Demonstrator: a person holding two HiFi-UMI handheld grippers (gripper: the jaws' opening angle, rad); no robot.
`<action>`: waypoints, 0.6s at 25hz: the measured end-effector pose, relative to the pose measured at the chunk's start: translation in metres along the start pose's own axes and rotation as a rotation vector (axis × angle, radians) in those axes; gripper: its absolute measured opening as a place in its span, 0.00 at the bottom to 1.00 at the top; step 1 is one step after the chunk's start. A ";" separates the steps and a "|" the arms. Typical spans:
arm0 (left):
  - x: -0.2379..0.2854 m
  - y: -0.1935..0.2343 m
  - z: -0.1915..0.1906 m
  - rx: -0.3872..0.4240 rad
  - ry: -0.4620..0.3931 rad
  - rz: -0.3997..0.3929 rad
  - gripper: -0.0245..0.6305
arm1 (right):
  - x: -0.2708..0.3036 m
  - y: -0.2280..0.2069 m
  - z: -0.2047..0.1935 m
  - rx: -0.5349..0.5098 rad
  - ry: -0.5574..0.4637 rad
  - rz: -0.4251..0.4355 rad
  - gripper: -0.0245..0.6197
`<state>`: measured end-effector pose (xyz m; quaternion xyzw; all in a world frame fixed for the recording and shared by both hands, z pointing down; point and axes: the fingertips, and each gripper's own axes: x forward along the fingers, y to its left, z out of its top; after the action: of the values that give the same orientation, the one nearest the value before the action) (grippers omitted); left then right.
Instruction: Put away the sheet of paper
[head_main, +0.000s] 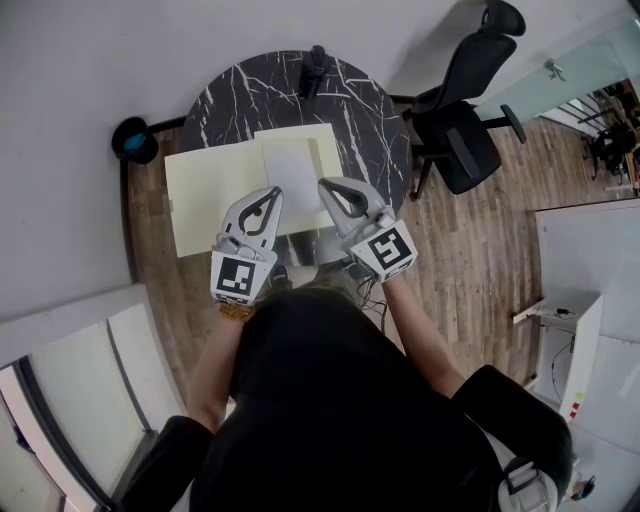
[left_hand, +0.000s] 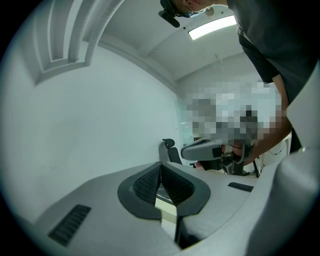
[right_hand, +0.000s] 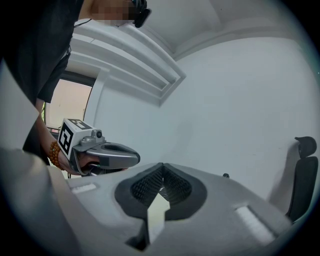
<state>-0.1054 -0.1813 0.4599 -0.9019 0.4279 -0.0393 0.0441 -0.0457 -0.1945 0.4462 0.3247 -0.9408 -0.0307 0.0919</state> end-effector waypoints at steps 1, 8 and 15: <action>0.000 0.000 -0.001 0.013 -0.002 -0.004 0.05 | 0.001 0.000 -0.001 0.000 0.001 0.000 0.04; 0.002 0.009 -0.008 0.008 0.001 -0.002 0.05 | 0.009 -0.002 -0.003 0.001 0.006 0.005 0.04; 0.002 0.017 -0.009 -0.012 0.004 0.012 0.05 | 0.015 -0.002 -0.002 0.000 0.017 0.018 0.04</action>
<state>-0.1180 -0.1936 0.4666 -0.8995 0.4335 -0.0386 0.0382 -0.0554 -0.2052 0.4504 0.3167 -0.9428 -0.0274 0.1001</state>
